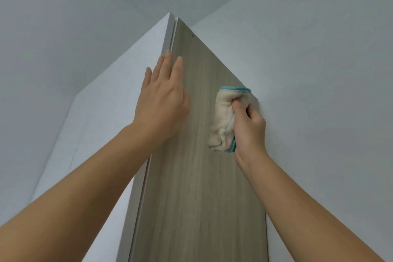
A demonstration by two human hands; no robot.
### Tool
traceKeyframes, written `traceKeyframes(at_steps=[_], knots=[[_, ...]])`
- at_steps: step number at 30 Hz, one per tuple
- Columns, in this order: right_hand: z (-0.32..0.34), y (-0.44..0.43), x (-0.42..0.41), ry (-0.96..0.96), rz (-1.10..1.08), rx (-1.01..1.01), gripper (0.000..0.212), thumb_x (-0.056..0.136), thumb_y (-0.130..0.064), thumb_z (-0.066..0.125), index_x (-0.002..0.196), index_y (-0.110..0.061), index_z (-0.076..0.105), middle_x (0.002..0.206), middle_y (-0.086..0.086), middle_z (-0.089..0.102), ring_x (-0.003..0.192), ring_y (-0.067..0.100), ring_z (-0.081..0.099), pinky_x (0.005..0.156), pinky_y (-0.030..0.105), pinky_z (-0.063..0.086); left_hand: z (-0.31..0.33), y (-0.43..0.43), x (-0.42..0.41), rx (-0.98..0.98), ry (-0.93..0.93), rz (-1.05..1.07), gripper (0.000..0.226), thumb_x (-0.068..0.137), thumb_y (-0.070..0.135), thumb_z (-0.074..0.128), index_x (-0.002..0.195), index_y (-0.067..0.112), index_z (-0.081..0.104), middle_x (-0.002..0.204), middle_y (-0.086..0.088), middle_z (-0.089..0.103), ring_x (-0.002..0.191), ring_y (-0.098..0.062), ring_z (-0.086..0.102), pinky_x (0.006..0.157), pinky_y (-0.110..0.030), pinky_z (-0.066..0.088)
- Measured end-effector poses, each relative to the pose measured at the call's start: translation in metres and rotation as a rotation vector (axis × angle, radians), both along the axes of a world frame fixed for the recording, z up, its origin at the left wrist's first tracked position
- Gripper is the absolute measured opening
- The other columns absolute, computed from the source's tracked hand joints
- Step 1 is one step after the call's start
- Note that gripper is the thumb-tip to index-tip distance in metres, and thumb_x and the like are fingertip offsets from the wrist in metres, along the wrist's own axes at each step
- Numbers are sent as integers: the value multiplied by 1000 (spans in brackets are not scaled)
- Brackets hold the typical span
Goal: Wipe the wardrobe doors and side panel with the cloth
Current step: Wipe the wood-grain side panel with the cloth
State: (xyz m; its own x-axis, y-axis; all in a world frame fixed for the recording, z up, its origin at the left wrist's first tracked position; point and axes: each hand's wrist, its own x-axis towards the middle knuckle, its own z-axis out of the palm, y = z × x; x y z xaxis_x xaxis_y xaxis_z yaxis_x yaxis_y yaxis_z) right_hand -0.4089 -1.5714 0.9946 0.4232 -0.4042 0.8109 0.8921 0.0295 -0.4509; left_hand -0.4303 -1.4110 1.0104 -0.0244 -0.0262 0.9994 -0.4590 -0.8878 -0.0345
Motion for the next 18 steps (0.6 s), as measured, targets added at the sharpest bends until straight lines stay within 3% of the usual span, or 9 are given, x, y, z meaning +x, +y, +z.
traceKeyframes(at_steps=[6, 8, 10, 12, 13, 14, 17, 18], knots=[[56, 13, 21, -190, -41, -32, 24, 90, -26, 58, 70, -16, 53, 64, -6, 50, 58, 6, 48, 56, 19, 41, 50, 8, 4, -86, 28, -104, 57, 99, 11, 27, 154, 10, 10, 163, -4, 0, 149, -16, -1, 122, -33, 6], [77, 19, 23, -240, -75, -43, 25, 89, -25, 58, 69, -13, 48, 63, -5, 45, 58, 8, 43, 57, 23, 38, 67, 13, 2, -123, 3, -160, 53, 100, 10, 24, 152, 8, 19, 163, -4, 4, 149, -16, 4, 120, -30, 8], [101, 27, 22, -316, -109, -53, 28, 88, -26, 58, 67, -14, 43, 65, -3, 44, 60, 11, 41, 57, 24, 36, 84, 16, 4, -150, 8, -180, 43, 100, 8, 22, 142, 2, 33, 158, -6, 20, 145, -18, 18, 113, -23, 11], [125, 39, 18, -400, -182, -68, 31, 88, -26, 58, 64, -19, 40, 71, -3, 45, 62, 11, 41, 57, 19, 33, 98, 18, 7, -171, 38, -191, 28, 98, 4, 23, 117, 0, 45, 133, -14, 44, 125, -28, 39, 105, -26, 26], [136, 46, 16, -446, -228, -76, 31, 88, -25, 59, 64, -22, 39, 74, -2, 47, 62, 8, 41, 57, 15, 32, 103, 19, 9, -180, 40, -176, 20, 97, 3, 25, 103, 2, 43, 111, -13, 49, 108, -31, 43, 94, -32, 35], [147, 53, 15, -488, -275, -91, 30, 88, -24, 59, 65, -24, 40, 77, -2, 48, 62, 6, 41, 57, 14, 32, 107, 21, 12, -190, 44, -156, 14, 96, 3, 25, 96, 5, 39, 97, -10, 47, 95, -30, 43, 77, -33, 34], [174, 71, 14, -531, -396, -145, 8, 90, -24, 58, 86, -17, 58, 94, 0, 53, 70, 7, 43, 59, 16, 29, 112, 24, 16, -188, 32, -144, 14, 97, 5, 27, 99, 5, 41, 97, -10, 49, 87, -27, 43, 68, -31, 26], [181, 76, 15, -530, -431, -164, 10, 91, -25, 57, 93, -16, 61, 97, 0, 52, 73, 9, 44, 62, 19, 29, 112, 23, 16, -183, 22, -150, 16, 97, 6, 27, 102, 4, 43, 98, -10, 50, 87, -27, 44, 68, -31, 26]])
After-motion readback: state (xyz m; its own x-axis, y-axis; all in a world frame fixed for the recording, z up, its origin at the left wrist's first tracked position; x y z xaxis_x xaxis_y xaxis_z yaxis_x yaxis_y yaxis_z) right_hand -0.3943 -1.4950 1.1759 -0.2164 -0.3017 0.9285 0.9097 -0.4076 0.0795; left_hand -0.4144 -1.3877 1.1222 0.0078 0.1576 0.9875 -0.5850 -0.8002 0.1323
